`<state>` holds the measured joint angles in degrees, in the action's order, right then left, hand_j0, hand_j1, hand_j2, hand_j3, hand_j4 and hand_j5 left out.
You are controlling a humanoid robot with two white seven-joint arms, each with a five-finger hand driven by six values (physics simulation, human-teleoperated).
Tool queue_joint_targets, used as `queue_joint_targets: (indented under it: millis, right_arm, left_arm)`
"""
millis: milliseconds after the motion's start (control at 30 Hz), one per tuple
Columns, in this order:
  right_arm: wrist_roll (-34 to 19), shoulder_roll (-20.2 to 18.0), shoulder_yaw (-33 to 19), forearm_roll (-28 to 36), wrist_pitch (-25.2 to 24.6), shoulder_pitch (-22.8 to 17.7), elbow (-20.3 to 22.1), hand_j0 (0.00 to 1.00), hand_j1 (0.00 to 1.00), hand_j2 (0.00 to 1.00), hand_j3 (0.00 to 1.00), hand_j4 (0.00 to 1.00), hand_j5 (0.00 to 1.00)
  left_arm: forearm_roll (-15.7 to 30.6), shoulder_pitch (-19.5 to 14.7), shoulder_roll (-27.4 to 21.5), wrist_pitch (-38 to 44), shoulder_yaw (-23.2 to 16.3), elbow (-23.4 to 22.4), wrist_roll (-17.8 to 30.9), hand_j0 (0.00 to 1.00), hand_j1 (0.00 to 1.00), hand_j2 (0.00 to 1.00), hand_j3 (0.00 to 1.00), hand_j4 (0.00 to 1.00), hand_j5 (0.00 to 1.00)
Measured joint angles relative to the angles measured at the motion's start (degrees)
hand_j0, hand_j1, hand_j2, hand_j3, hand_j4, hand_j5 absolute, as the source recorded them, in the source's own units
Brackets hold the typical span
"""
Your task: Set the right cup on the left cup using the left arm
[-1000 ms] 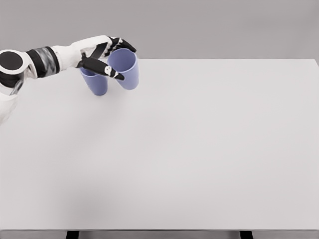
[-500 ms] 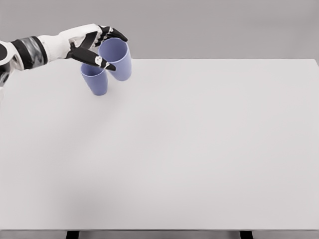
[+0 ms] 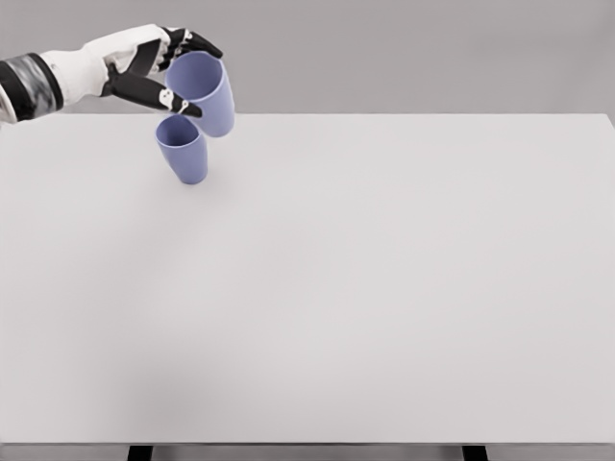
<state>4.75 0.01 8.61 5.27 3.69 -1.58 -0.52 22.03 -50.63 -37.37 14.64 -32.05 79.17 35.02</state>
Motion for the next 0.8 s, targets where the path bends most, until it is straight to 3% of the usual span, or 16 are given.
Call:
queue_joint_targets:
  millis: [800]
  right_arm:
    - [0.0,0.0,0.0,0.0,0.0,0.0,0.0,1.0,1.0,1.0,1.0,1.0,1.0]
  left_arm:
    - [-0.47,-0.26,-2.69,0.0,1.52,-3.34,0.0,0.65,0.65,0.65,0.65,0.65,0.65]
